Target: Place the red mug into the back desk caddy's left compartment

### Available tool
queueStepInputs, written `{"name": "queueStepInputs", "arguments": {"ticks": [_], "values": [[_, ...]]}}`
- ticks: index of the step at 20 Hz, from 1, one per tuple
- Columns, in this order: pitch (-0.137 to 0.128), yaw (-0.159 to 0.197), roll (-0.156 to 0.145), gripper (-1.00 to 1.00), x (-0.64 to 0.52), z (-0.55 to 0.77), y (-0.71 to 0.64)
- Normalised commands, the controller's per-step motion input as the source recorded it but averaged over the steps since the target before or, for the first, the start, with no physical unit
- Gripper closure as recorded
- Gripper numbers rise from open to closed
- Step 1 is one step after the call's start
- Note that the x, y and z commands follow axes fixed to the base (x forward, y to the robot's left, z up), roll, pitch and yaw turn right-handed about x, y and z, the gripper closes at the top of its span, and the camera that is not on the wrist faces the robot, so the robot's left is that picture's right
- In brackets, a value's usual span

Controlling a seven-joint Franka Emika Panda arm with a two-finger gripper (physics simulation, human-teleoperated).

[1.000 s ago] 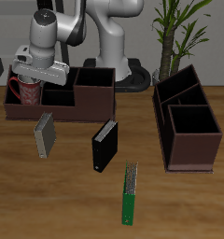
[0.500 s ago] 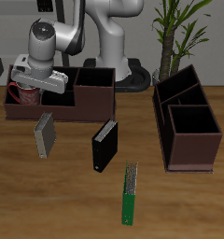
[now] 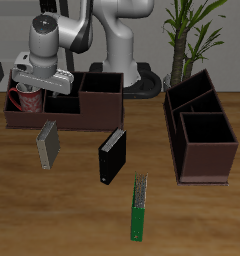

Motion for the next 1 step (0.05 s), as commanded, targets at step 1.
{"name": "queueStepInputs", "arguments": {"ticks": [1], "values": [[-0.028,-0.038,0.042,-1.00,0.02,0.34,0.21]]}}
